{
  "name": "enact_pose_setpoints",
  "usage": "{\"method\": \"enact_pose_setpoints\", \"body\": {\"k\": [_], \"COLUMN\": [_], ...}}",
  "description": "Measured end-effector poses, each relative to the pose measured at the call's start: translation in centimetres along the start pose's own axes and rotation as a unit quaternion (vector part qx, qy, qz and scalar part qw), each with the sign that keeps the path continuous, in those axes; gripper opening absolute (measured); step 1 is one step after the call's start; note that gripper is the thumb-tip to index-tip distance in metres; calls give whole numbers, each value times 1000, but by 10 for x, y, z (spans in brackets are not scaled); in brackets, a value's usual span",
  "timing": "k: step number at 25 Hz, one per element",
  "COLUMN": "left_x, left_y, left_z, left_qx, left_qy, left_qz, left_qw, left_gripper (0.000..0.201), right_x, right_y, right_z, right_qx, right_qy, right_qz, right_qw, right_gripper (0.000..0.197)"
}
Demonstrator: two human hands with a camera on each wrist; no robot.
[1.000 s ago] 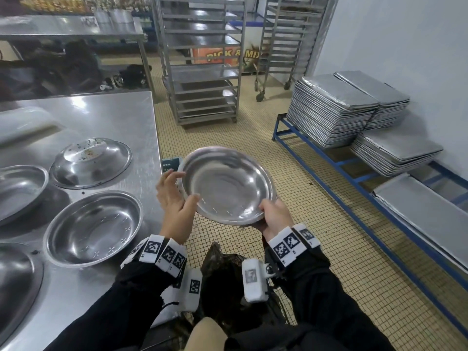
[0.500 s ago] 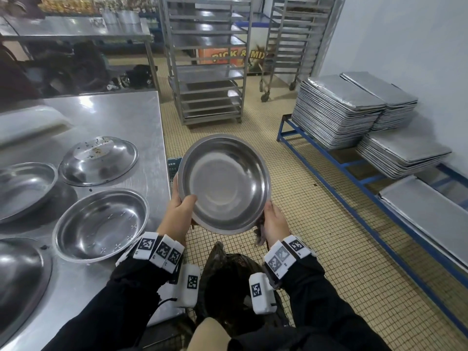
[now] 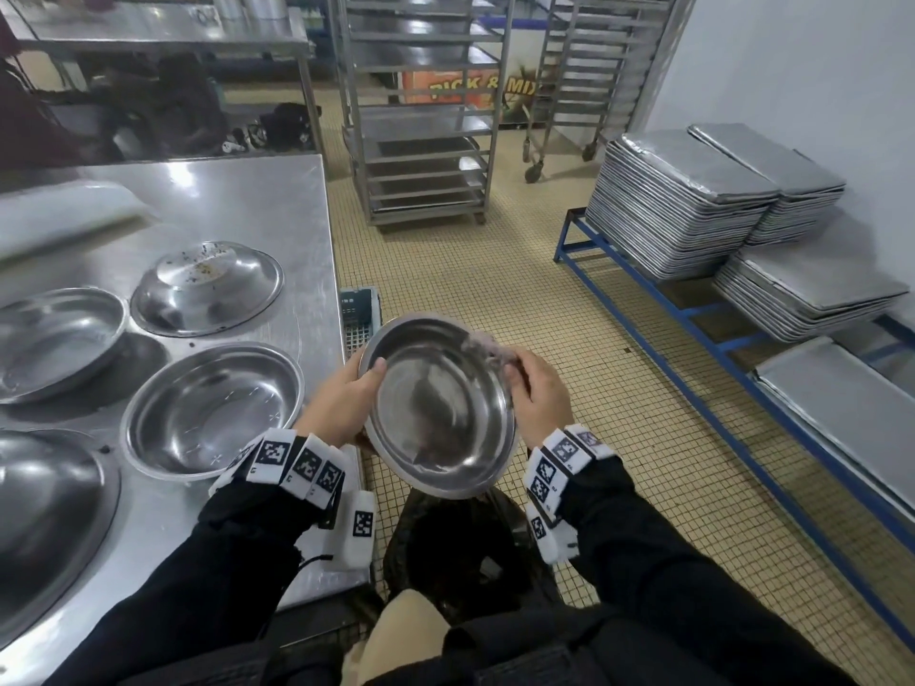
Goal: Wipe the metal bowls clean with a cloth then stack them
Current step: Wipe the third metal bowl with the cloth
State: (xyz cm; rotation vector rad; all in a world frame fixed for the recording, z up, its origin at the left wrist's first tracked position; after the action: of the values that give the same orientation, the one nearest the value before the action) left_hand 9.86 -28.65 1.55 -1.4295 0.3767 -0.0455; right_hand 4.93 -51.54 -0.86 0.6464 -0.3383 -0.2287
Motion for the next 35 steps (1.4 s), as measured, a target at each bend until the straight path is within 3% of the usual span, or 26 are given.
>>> {"method": "enact_pose_setpoints", "body": {"k": [3,6,8,11,14,19,21,23,25,26,29,31,33,35], "left_x": [-2,-1,1,2,4,5,4,2,5,4,-4,-17,-30,-48], "left_y": [1,-2,-1,-1,-5,-10,-10,-15,-14,-12,-5,-6,-6,-13], "left_z": [-7,-12,-14,-15,-15,-19,-21,-17,-4,4,33,53,77,109], "left_qx": [16,19,-1,-51,-65,-29,-44,-74,-117,-144,-190,-227,-249,-197], "left_qy": [34,52,56,23,-14,-81,-101,-116,-140,-155,-203,-224,-240,-270], "left_qz": [8,-25,-54,-80,-105,-146,-141,-139,-122,-108,-59,-30,-19,-37], "left_qw": [999,998,997,995,992,986,984,981,976,971,959,947,938,942], "left_gripper": [23,24,26,31,34,40,36,33,36,39,56,66,63,59], "right_x": [15,15,9,-3,-17,-32,-33,-31,-29,-28,-21,-18,-14,-11], "right_y": [20,15,9,3,6,26,21,7,-3,2,50,88,119,148], "right_z": [-10,-25,-28,-29,-38,-40,-29,-15,-9,-9,-18,-28,-44,-64], "right_qx": [-67,-173,-215,-187,-144,-75,-33,16,60,87,188,261,313,338], "right_qy": [34,40,26,6,58,136,127,78,49,69,165,192,196,206], "right_qz": [152,218,203,155,143,188,153,8,-157,-204,-211,-192,-187,-185], "right_qw": [986,960,955,970,977,970,979,997,984,973,945,926,910,899], "right_gripper": [30,29,28,30,27,30,30,26,25,31,51,52,57,67]}}
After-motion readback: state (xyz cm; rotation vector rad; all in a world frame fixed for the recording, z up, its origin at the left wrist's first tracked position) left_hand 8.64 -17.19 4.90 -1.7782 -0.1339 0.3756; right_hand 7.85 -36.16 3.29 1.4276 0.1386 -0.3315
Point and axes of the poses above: each hand's wrist, its own x-axis towards the middle knuckle, its own z-axis out of the back of the hand, y = z × x, the point moved 4 cm from there along x, towards the middle knuckle, and after that the axes turned 11 degrees about -x, right-handed, at the moved point
